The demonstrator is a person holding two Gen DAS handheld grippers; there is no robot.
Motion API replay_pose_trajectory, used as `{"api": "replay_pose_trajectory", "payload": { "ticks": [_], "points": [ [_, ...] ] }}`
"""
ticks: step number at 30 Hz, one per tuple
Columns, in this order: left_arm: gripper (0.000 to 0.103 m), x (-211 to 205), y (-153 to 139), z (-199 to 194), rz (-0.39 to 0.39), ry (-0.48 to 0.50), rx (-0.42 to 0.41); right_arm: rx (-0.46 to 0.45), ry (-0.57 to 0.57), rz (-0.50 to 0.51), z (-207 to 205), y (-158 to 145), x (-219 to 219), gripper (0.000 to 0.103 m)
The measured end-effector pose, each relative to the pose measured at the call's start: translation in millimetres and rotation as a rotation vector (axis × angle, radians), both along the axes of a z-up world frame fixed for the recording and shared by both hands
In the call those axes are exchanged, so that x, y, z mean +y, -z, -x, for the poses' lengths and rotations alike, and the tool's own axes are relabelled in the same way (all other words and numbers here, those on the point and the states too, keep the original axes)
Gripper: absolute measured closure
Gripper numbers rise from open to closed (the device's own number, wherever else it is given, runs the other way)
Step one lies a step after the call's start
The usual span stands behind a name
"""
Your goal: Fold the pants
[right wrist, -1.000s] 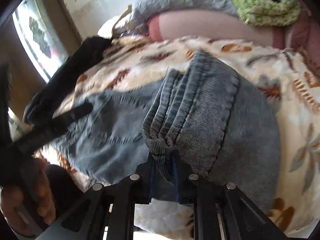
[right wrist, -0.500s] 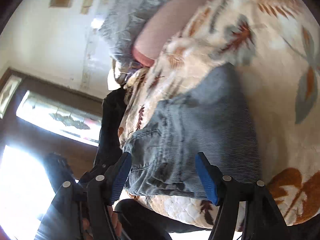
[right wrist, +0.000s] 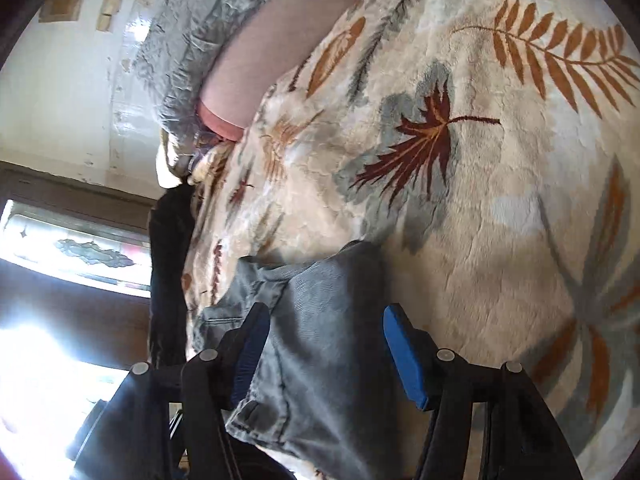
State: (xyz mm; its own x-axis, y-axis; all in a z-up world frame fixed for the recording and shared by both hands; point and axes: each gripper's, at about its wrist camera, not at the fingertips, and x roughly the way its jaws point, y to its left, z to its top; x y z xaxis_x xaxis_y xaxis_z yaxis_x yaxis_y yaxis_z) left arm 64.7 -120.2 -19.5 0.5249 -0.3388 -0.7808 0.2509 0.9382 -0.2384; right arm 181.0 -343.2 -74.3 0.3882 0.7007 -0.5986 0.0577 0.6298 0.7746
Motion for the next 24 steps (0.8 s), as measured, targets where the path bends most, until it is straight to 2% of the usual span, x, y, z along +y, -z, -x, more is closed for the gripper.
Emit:
{"api": "replay_pose_trajectory", "payload": {
  "ticks": [4,5,6,7,8,10,12,15,18,19,21,22,24],
  "points": [
    [0.015,-9,38,-6,-0.021,-0.002,0.108,0.038,-0.068,0.086,-27,19,11,0.040],
    [0.015,-12,46,-7,-0.049,0.000,0.119,0.052,-0.073,0.095,-31,25,13,0.041],
    [0.015,-16,48,-5,-0.084,0.013,0.089,0.052,-0.080,0.095,-36,27,15,0.050],
    [0.015,-21,48,-2,-0.127,0.028,0.067,0.041,-0.096,0.107,-40,27,18,0.071],
    [0.015,-27,49,0,-0.169,0.039,0.059,0.029,-0.109,0.123,-43,24,22,0.080],
    [0.015,-31,51,5,-0.212,0.045,0.038,-0.033,-0.138,0.194,-41,9,33,0.089],
    [0.014,-32,52,7,-0.222,0.041,0.025,-0.082,-0.148,0.279,-40,-3,44,0.090],
    [0.014,-34,53,9,-0.244,0.052,0.017,-0.081,-0.170,0.472,-46,14,57,0.089],
    [0.014,-33,51,8,-0.245,0.065,0.026,-0.133,-0.143,0.448,-37,12,52,0.082],
    [0.014,-30,48,7,-0.226,0.068,0.035,-0.113,-0.124,0.421,-33,10,44,0.070],
    [0.014,-20,38,7,-0.154,0.056,0.043,-0.121,-0.053,0.359,-17,-2,25,0.061],
    [0.014,-12,31,7,-0.119,0.037,0.028,-0.140,-0.033,0.324,-5,-12,19,0.061],
    [0.014,2,16,7,-0.097,-0.010,-0.023,-0.157,-0.021,0.184,23,-26,8,0.061]
  ]
}}
